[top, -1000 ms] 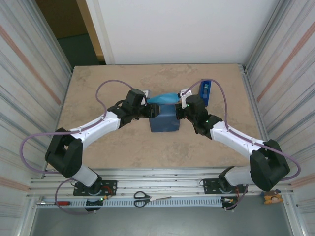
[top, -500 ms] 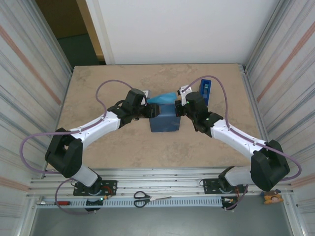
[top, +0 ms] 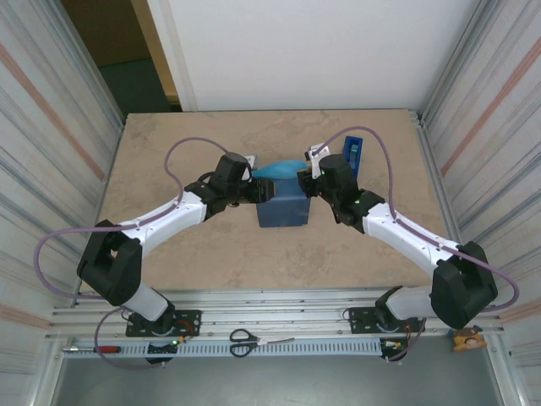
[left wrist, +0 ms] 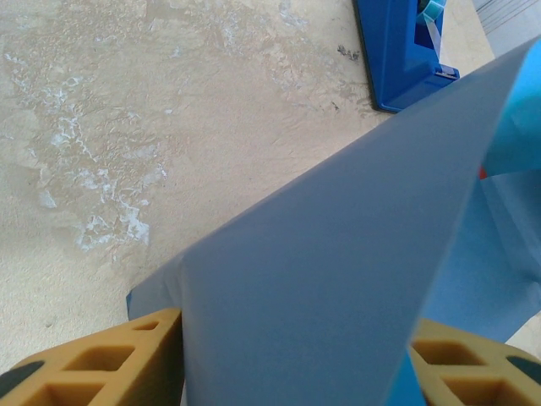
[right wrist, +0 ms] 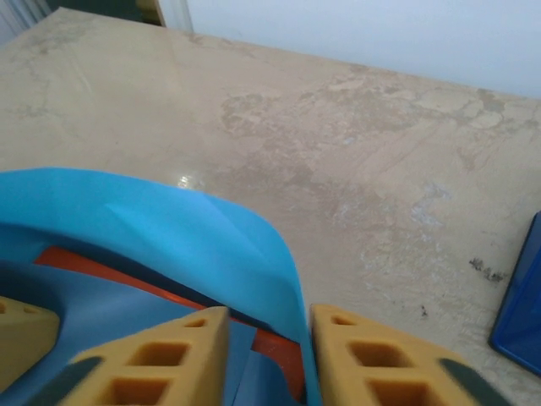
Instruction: Wrap the gift box in paper
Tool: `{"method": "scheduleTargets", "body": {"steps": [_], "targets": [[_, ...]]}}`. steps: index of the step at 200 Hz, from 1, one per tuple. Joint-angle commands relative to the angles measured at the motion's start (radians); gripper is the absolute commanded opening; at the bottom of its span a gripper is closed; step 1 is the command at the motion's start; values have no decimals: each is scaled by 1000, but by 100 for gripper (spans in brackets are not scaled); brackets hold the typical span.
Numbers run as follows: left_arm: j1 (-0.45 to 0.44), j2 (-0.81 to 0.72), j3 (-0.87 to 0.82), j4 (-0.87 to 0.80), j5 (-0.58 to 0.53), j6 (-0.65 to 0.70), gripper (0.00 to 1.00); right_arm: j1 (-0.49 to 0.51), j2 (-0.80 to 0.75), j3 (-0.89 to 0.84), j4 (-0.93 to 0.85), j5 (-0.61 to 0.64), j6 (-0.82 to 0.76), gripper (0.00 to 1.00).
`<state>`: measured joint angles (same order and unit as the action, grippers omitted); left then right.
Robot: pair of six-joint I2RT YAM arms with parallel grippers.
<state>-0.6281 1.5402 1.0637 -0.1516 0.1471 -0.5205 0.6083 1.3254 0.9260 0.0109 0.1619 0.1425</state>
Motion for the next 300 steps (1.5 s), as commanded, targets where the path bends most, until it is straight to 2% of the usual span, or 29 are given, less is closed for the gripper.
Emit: {"method": "scheduleTargets", "body": {"steps": [1,27,73,92,118,161,190,204,213,223,267,300], "targets": [[-4,26,-24,-71,11,11,54,-6,-45,29,-14,-7,1,38],[-4,26,-22,-71,11,10,53,-5,-53,-29,-9,-6,42,57],[-3,30,-21,-71,15,9,53,-13,-20,-83,17,-3,77,61],[-4,31,-20,-71,15,9,53,-17,-7,-106,48,-14,87,54],[-4,31,-18,-72,14,10,53,-25,11,-122,60,-14,96,36],[-5,32,-17,-74,13,12,52,-27,9,-147,82,-3,100,20],[-4,34,-18,-71,15,9,52,-27,11,-130,73,-21,97,17],[-4,33,-16,-72,17,8,52,-27,16,-120,69,-29,94,11],[-5,34,-18,-72,16,8,52,-27,18,-113,67,-33,92,10],[-3,34,-18,-72,16,10,52,-27,21,-104,64,-45,87,0],[-3,32,-15,-77,15,10,52,-18,30,-85,60,-39,86,0],[-4,33,-14,-78,15,13,52,-13,19,-68,44,-22,80,10]]}}
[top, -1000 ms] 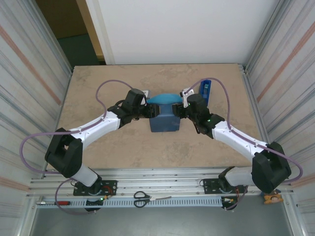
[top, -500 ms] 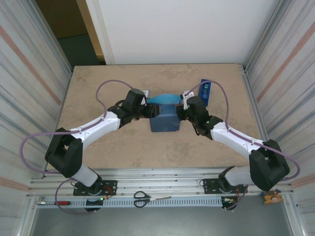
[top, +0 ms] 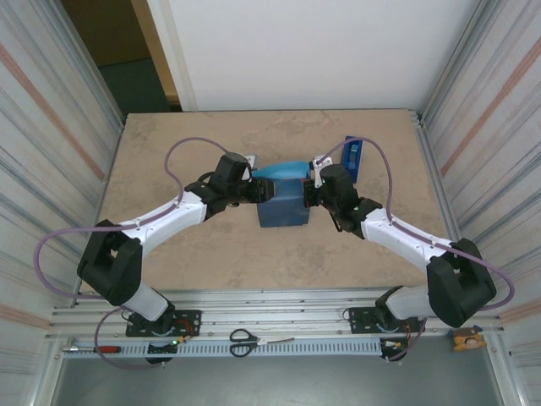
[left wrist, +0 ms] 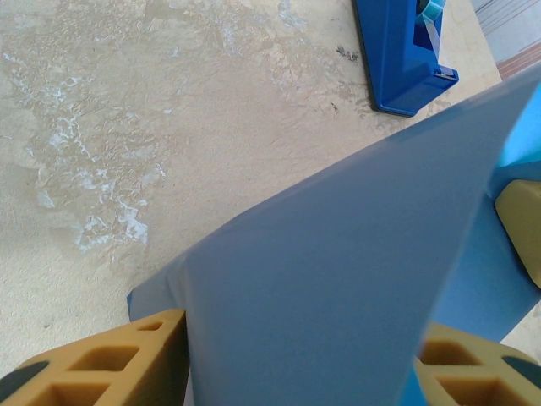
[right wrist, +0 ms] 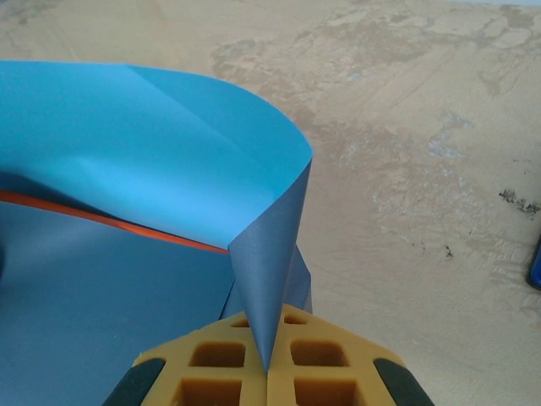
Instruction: Wrap the gift box in paper
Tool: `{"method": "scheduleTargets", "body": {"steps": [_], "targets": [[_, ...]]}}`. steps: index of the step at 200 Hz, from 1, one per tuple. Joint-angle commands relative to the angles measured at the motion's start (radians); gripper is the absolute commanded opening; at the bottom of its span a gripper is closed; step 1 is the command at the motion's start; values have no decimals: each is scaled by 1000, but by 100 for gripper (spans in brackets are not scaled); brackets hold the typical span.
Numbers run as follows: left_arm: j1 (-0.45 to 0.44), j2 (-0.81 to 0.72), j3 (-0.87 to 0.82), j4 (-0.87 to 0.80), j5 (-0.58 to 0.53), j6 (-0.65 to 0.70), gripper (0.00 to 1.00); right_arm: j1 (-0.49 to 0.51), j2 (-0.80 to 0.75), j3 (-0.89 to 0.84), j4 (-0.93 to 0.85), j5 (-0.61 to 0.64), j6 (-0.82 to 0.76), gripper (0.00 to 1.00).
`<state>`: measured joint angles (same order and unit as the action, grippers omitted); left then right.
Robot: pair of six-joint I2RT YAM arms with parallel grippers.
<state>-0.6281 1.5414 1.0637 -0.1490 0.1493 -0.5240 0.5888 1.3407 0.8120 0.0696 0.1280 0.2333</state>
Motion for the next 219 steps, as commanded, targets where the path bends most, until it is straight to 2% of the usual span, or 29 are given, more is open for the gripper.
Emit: {"method": "scheduleTargets", "body": {"steps": [1,12,22,38,53,69,84,98,118,139,142,148,164,171,185,195,219], "targets": [[-4,32,-14,-81,13,16,52,6,4,46,-16,13,-12,10],[-3,33,-13,-81,12,15,52,6,-5,56,-25,21,-20,13],[-3,34,-15,-80,12,14,52,5,-13,67,-35,33,-28,21],[-3,36,-15,-78,16,15,52,1,-24,75,-37,38,-43,20],[-4,37,-13,-78,17,14,52,-5,-25,80,-38,18,-51,5],[-3,38,-12,-78,18,14,52,-7,-21,89,-46,7,-51,0],[-4,38,-9,-80,18,16,52,-7,-27,95,-45,14,-52,0],[-5,37,-7,-81,18,18,52,-6,-33,104,-49,16,-51,12],[-4,37,-9,-81,16,16,52,-7,-38,123,-62,22,-56,18],[-3,39,-8,-81,20,16,52,-7,-45,129,-57,26,-64,14],[-4,39,-9,-81,20,16,52,-8,-46,131,-57,23,-64,11],[-3,38,-10,-81,20,15,52,-10,-46,133,-57,8,-69,0],[-4,39,-12,-80,21,14,52,-14,-46,140,-67,-11,-68,0],[-5,39,-11,-80,21,13,52,-15,-46,145,-74,-11,-65,8],[-5,37,-11,-80,21,14,52,-15,-52,149,-86,-7,-63,35],[-5,37,-11,-80,21,14,52,-15,-66,140,-84,-1,-50,50],[-4,35,-8,-81,17,14,52,-21,-93,102,-71,-19,-14,70]]}}
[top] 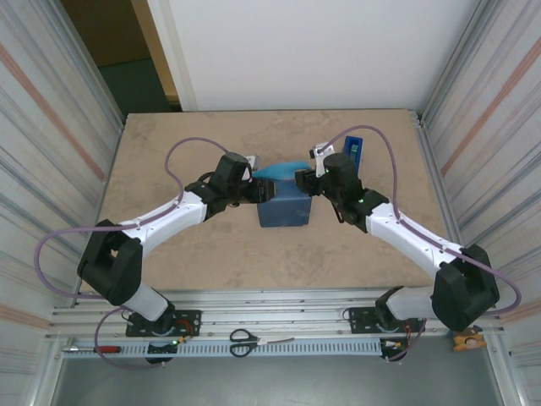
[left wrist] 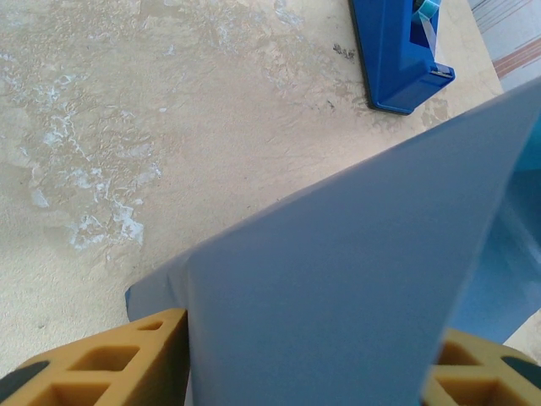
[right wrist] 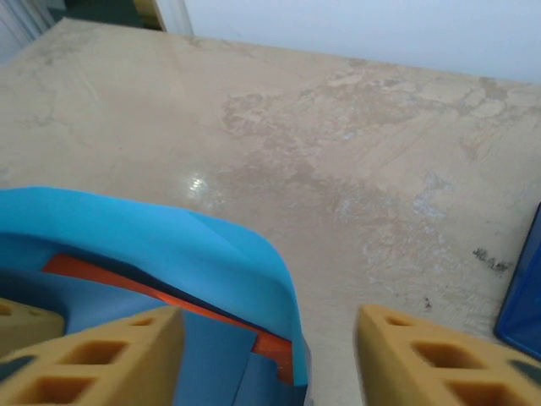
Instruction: Wrap the gift box in paper
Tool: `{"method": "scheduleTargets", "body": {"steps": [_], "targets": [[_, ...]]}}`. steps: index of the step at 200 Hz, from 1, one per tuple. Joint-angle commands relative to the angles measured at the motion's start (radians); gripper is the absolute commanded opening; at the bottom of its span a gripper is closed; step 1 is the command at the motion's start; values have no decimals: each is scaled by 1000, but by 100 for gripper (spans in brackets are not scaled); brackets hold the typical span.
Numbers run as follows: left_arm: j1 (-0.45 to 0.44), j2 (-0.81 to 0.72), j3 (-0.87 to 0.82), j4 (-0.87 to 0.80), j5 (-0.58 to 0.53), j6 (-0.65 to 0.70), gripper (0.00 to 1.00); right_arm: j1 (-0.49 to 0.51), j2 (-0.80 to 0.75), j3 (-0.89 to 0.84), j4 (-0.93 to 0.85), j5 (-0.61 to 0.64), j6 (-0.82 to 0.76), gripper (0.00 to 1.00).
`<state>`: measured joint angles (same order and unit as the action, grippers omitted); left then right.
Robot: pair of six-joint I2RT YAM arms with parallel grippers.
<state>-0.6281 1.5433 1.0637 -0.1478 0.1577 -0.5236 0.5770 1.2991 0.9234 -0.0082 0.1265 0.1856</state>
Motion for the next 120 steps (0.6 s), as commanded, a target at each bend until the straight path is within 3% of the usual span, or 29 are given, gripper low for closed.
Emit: {"method": "scheduleTargets", "body": {"steps": [1,14,38,77,120], "targets": [[-3,33,-7,-82,8,13,52,-9,-51,-11,7,-18,35,71],[-3,35,-5,-82,8,12,52,-11,-42,-29,3,-39,52,78],[-3,35,-2,-82,12,12,52,-14,-14,-54,9,-63,98,81],[-3,29,-4,-82,9,8,52,-14,30,-101,57,-50,136,81],[-4,27,15,-96,4,17,52,-19,60,-156,80,4,145,74]]}}
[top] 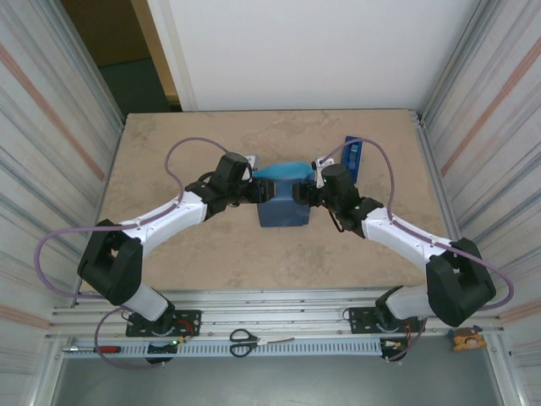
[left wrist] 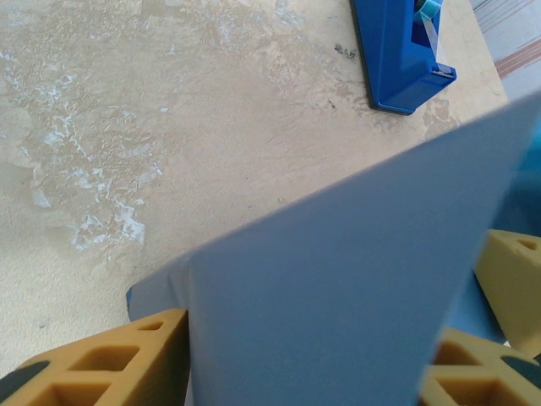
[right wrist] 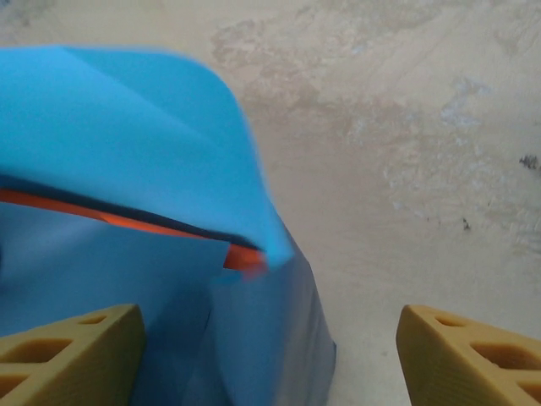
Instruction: Wrap the gift box in paper
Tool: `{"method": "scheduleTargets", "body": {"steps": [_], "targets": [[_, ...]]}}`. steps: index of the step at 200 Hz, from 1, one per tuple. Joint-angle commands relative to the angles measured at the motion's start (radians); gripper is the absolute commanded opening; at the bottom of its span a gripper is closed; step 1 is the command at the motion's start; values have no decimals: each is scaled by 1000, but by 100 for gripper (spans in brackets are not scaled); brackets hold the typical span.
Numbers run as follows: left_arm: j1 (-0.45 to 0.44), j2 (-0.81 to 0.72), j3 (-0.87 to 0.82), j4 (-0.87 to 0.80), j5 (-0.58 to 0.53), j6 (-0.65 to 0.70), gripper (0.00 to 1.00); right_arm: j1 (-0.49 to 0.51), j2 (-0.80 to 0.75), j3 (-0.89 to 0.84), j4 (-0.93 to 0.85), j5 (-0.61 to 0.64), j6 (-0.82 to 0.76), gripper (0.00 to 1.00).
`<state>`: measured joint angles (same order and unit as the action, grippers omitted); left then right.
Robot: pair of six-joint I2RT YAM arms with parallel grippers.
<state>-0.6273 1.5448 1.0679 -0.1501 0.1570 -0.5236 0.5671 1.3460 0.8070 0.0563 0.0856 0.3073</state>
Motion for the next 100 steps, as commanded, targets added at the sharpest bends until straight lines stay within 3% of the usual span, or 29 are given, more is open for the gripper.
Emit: {"method": "scheduleTargets", "body": {"steps": [1,45,100], "targets": [[-5,26,11,-94,4,17,52,-9,12,-41,17,45,25,74],[-3,4,45,-117,3,31,54,-9,-5,-83,14,51,27,68],[-10,-58,68,-141,-80,66,68,-9,-5,-85,8,50,33,64]]}}
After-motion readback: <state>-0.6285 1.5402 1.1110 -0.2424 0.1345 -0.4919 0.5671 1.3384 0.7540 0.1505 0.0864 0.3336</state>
